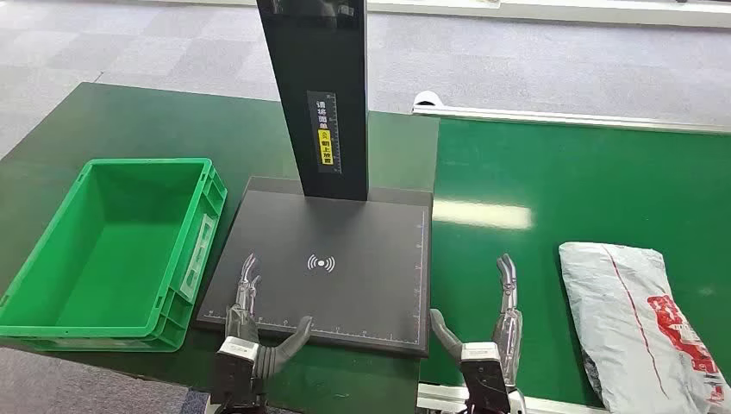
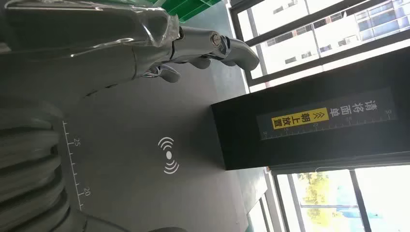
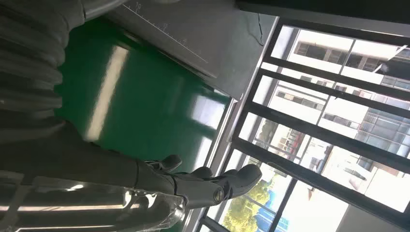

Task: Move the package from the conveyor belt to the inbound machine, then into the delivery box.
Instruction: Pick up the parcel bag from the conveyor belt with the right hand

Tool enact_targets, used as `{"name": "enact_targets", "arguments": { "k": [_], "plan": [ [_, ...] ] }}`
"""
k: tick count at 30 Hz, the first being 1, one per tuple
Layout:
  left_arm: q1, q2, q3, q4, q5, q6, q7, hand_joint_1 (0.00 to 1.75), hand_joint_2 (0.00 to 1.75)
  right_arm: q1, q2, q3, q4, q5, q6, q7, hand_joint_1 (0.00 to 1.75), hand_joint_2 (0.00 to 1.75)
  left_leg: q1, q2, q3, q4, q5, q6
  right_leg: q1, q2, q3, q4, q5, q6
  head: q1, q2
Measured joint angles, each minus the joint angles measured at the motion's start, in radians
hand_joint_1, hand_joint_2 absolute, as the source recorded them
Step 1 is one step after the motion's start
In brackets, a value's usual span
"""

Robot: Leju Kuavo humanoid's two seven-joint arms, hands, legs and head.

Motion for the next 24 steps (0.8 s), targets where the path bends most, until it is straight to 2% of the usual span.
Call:
{"name": "enact_targets", "arguments": {
  "k": [24],
  "plan": [
    [0.001,0.001,0.005,0.0,-0.017,0.039,-0.021,0.0,1.75,0.001,0.0,-0.003,0.0,0.015,-0.014,-0.007,0.0,1.75,0.0,0.0,0.0,0.0,0.0,0.0,0.0,0.0,0.0,0.0,0.0,0.0,0.0,0.0]
  ]
}}
